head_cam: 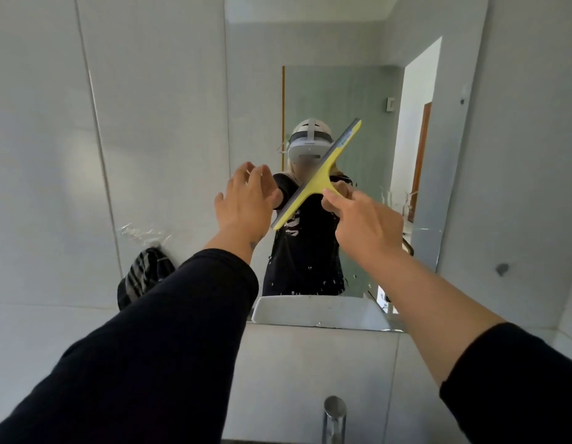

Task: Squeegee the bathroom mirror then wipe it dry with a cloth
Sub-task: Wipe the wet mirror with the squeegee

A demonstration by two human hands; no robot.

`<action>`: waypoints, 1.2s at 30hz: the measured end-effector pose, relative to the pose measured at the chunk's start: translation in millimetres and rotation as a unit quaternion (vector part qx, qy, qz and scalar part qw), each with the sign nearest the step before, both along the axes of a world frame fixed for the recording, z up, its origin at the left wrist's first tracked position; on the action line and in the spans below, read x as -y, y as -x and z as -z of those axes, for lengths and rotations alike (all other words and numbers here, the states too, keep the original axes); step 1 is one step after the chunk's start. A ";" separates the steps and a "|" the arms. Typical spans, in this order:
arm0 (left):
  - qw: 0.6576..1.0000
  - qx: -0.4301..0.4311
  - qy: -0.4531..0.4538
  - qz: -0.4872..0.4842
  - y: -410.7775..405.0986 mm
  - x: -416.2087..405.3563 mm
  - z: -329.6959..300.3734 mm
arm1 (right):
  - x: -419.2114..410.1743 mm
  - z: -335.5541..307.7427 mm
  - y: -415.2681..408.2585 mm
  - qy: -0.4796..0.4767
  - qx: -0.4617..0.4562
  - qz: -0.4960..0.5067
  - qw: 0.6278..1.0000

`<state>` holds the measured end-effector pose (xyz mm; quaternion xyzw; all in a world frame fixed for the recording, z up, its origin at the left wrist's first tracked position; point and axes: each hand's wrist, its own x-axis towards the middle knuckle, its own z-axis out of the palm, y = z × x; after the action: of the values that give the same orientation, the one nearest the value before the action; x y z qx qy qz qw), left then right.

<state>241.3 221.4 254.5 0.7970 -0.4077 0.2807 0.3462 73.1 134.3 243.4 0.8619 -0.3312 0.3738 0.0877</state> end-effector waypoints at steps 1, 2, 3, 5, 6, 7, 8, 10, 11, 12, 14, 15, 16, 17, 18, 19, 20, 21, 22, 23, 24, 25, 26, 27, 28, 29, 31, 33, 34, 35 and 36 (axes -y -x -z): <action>1.000 0.002 -0.001 0.004 3.1 3.4 3.3 | 3.5 0.4 5.1 -0.006 0.003 0.004 1.000; 1.000 0.005 -0.002 0.007 6.1 6.8 6.8 | 7.0 1.5 10.4 -0.010 0.005 0.011 1.000; 1.000 0.007 -0.006 0.009 8.6 10.3 10.5 | 10.4 3.0 15.5 -0.013 0.008 0.017 1.000; 1.000 0.006 -0.018 0.012 11.9 16.5 17.2 | 16.8 6.4 24.5 -0.024 0.023 0.030 0.999; 1.000 0.005 -0.026 0.010 12.8 19.0 19.7 | 19.6 8.0 28.7 -0.032 0.031 0.035 0.998; 0.999 0.006 -0.034 0.006 12.9 21.0 21.5 | 22.5 9.7 32.7 -0.041 0.036 0.041 0.998; 0.999 0.007 -0.041 0.002 12.9 22.4 22.6 | 25.5 11.2 36.6 -0.049 0.043 0.047 0.997; 0.999 -0.002 -0.049 -0.003 12.2 24.0 22.9 | 29.5 13.2 44.0 -0.066 0.054 0.055 0.995; 0.999 -0.008 -0.054 -0.004 11.6 24.2 22.5 | 30.8 14.1 47.1 -0.075 0.059 0.059 0.994; 0.998 -0.013 -0.060 -0.006 11.2 24.3 22.2 | 32.4 15.7 49.5 -0.083 0.067 0.060 0.992; 0.997 -0.017 -0.077 -0.010 10.5 24.0 21.7 | 33.9 19.6 54.1 -0.107 0.093 0.066 0.988; 0.996 -0.017 -0.087 -0.012 10.0 23.7 21.4 | 33.8 21.7 56.9 -0.129 0.112 0.069 0.983; 0.995 -0.017 -0.098 -0.014 9.5 23.3 21.2 | 34.2 24.7 59.2 -0.155 0.134 0.070 0.976; 0.994 -0.017 -0.106 -0.016 8.9 23.0 21.1 | 34.3 28.3 61.4 -0.180 0.157 0.071 0.968; 0.993 -0.017 -0.112 -0.017 8.6 22.7 21.1 | 34.0 32.0 62.7 -0.204 0.178 0.069 0.960; 0.993 -0.016 -0.116 -0.018 8.2 22.5 21.1 | 33.3 36.2 62.9 -0.225 0.197 0.066 0.952; 0.993 -0.017 -0.118 -0.018 7.8 22.4 21.0 | 32.5 40.7 61.4 -0.243 0.215 0.060 0.944; 0.993 -0.019 -0.119 -0.017 7.5 22.4 20.7 | 31.2 44.5 59.4 -0.258 0.233 0.052 0.936; 0.992 -0.021 -0.119 -0.017 7.2 22.5 20.6 | 30.1 48.4 56.3 -0.271 0.252 0.042 0.928; 0.993 -0.021 -0.119 -0.017 6.9 22.6 20.6 | 28.7 52.2 52.7 -0.282 0.269 0.033 0.920; 0.993 -0.020 -0.118 -0.016 6.4 22.6 20.7 | 27.0 55.8 48.7 -0.291 0.283 0.024 0.914; 0.993 -0.020 -0.117 -0.015 6.1 22.6 20.8 | 24.7 58.9 45.0 -0.299 0.292 0.018 0.908; 0.993 -0.020 -0.117 -0.014 5.4 22.4 21.1 | 22.5 62.3 41.0 -0.307 0.302 0.014 0.903; 0.993 -0.020 -0.117 -0.014 4.8 22.1 21.4 | 19.5 65.2 37.1 -0.317 0.313 0.010 0.895; 0.993 -0.020 -0.116 -0.012 4.2 21.6 21.7 | 15.8 67.8 32.8 -0.328 0.326 0.006 0.887; 0.993 -0.018 -0.115 -0.010 3.7 21.1 21.9 | 11.7 70.2 28.7 -0.337 0.336 0.001 0.879; 0.994 -0.016 -0.106 -0.002 3.1 19.5 21.8 | 3.7 75.1 18.7 -0.349 0.347 -0.010 0.871; 0.996 -0.011 -0.087 0.006 2.2 17.5 21.4 | -2.8 78.5 7.8 -0.357 0.358 -0.022 0.862; 0.997 -0.006 -0.077 0.010 1.2 16.0 20.9 | -5.5 80.1 1.9 -0.361 0.366 -0.028 0.857; 0.998 -0.003 -0.069 0.012 -0.4 13.9 20.4 | -8.9 80.9 -3.9 -0.364 0.373 -0.032 0.853; 0.998 -0.002 -0.064 0.013 -1.7 12.1 19.8 | -12.2 81.8 -8.6 -0.365 0.378 -0.035 0.850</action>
<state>242.9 209.4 234.7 0.8124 -0.4348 0.2482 0.2989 81.7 146.6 161.6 0.6347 -0.4210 0.5261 -0.3784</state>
